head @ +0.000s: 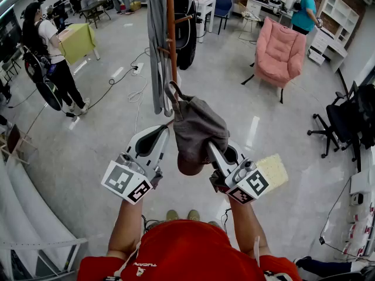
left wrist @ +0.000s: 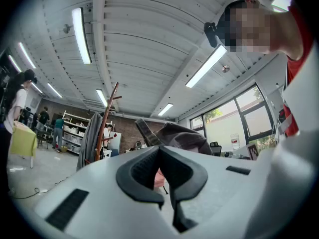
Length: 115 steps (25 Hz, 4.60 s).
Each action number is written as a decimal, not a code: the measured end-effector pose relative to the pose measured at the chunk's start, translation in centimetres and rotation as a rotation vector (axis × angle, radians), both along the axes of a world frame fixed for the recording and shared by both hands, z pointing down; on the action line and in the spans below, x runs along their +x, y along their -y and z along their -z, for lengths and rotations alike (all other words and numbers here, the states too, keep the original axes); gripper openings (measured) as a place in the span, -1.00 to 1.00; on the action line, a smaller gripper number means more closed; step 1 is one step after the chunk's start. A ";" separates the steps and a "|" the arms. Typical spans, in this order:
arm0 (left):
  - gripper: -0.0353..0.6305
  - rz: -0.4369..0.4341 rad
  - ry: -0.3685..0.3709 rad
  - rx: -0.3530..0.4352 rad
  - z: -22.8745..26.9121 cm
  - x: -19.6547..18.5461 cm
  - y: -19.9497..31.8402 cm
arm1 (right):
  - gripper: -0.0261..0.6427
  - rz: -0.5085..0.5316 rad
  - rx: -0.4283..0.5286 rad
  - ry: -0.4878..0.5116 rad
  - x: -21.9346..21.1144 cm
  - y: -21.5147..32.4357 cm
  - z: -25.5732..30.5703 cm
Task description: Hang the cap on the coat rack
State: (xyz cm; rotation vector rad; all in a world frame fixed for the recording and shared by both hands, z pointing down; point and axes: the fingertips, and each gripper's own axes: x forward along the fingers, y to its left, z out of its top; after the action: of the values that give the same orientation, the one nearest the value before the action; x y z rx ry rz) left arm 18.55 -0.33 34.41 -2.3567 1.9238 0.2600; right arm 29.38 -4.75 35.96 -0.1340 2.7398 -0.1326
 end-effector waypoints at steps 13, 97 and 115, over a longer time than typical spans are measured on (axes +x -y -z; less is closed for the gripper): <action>-0.87 0.073 0.044 -0.041 0.0 0.6 1.0 | -0.81 0.030 0.027 0.016 0.7 1.5 0.5; -0.87 -0.469 0.047 0.012 9.1 -39.5 26.1 | -0.81 -0.899 0.363 0.004 -35.9 27.3 25.5; -0.87 -0.544 0.058 -0.002 6.9 -42.3 28.6 | -0.79 -0.977 0.294 -0.137 -39.3 34.0 18.6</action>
State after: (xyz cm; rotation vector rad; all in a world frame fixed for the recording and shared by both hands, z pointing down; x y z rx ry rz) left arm -23.77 -28.92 27.48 -2.8057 1.2203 0.2181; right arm -9.96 -38.77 17.36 -1.3730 2.4582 0.5530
